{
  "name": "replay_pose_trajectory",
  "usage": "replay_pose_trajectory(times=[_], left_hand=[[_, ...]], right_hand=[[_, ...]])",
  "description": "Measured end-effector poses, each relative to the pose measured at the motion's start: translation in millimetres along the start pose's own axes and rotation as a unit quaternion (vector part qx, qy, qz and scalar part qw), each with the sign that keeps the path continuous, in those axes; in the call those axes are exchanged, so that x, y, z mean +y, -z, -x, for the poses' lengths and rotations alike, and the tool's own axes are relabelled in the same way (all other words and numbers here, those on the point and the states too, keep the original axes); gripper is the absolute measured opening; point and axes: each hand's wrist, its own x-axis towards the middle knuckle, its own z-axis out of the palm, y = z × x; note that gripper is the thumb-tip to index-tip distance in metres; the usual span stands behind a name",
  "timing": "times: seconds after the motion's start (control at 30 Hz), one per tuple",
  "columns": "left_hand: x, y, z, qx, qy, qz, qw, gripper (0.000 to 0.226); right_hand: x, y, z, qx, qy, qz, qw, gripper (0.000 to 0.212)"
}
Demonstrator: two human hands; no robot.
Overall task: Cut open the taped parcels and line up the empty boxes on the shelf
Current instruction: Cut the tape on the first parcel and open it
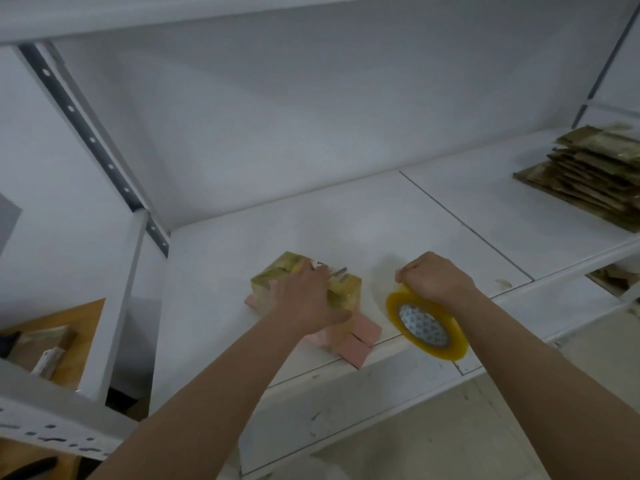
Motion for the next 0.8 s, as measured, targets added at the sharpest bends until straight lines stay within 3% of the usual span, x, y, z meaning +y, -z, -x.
replay_pose_trajectory(times=[0.13, 0.27, 0.47, 0.57, 0.63, 0.7, 0.73, 0.8], left_hand=[[-6.3, -8.5, 2.1, -0.023, -0.044, -0.014, 0.999, 0.061], [-25.4, 7.6, 4.1, -0.082, -0.146, -0.014, 0.986, 0.076], [-55.2, 14.5, -9.8, -0.091, -0.165, -0.007, 0.982, 0.086], [-57.5, 14.1, -9.7, -0.072, -0.145, 0.106, 0.981, 0.088], [-51.0, 12.7, -12.1, 0.025, -0.099, 0.224, 0.969, 0.055], [-37.5, 16.4, -10.8, 0.11, -0.031, 0.399, 0.91, 0.025], [-29.1, 20.3, -9.1, 0.119, -0.021, 0.458, 0.881, 0.025], [-13.1, 26.7, -7.2, 0.097, -0.057, 0.462, 0.88, 0.042]], right_hand=[[-3.6, -1.1, 4.3, -0.013, 0.002, 0.011, 1.0, 0.036], [0.5, 2.6, 11.1, -0.026, 0.013, -0.027, 0.999, 0.037], [-4.3, 7.3, 30.9, -0.045, 0.052, -0.109, 0.992, 0.033], [-12.2, 15.7, 42.8, -0.021, 0.059, -0.147, 0.987, 0.029], [-20.8, 22.2, 49.5, 0.006, 0.07, -0.166, 0.984, 0.029], [-31.5, 27.9, 55.5, 0.017, 0.079, -0.176, 0.981, 0.029], [-37.3, 30.6, 58.7, 0.015, 0.084, -0.175, 0.981, 0.029], [-46.9, 34.1, 65.3, 0.004, 0.099, -0.172, 0.98, 0.027]])
